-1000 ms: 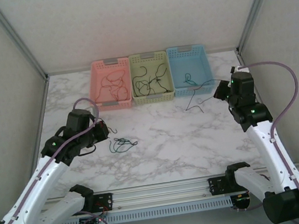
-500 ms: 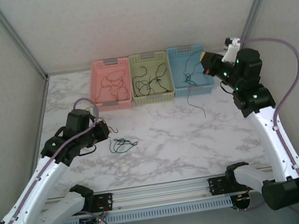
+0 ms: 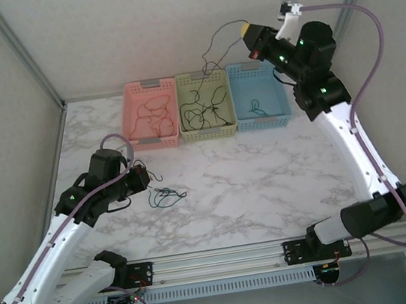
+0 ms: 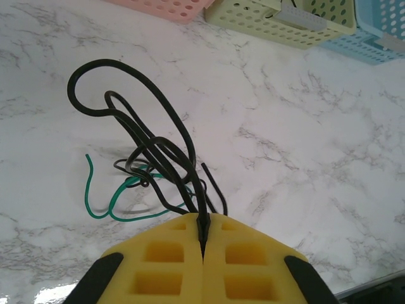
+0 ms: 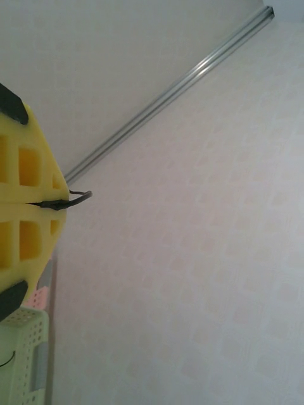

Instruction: Untangle the cables

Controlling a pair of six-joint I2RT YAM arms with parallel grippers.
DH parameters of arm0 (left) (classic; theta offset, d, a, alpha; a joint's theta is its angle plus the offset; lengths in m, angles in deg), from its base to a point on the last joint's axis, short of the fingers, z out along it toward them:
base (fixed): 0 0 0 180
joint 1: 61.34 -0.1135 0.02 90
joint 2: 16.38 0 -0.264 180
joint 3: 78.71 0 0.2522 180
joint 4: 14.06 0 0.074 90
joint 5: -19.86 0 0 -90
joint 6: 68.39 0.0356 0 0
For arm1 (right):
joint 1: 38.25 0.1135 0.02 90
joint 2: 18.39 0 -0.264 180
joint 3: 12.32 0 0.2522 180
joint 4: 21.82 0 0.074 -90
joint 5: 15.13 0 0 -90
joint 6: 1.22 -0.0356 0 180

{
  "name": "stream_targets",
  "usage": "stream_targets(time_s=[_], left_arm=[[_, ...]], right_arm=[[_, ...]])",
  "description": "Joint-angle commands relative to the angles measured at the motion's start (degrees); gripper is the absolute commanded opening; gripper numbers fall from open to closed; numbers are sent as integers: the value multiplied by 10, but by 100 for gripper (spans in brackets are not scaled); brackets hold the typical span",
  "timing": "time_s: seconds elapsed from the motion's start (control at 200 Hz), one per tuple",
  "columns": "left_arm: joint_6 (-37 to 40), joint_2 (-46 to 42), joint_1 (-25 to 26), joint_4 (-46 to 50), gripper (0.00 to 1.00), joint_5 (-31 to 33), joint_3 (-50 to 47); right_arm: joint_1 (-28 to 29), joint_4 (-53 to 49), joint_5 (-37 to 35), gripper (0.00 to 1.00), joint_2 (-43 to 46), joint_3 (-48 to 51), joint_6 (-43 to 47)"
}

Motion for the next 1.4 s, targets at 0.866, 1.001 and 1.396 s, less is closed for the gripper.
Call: stream_targets(time_s=[0.866,1.001,1.396], left_arm=[[4,-41,-7,8,0,-26,-11],[3,-35,-7,-2,0,-33,-13],[3,-27,-7,-16,0,-37,-16]], right_arm=[[49,-172,-107,0,-441,-264,1],[51,-195,-90,0,-443,-234,4],[52,-203,-114,15,-384,-92,-11]])
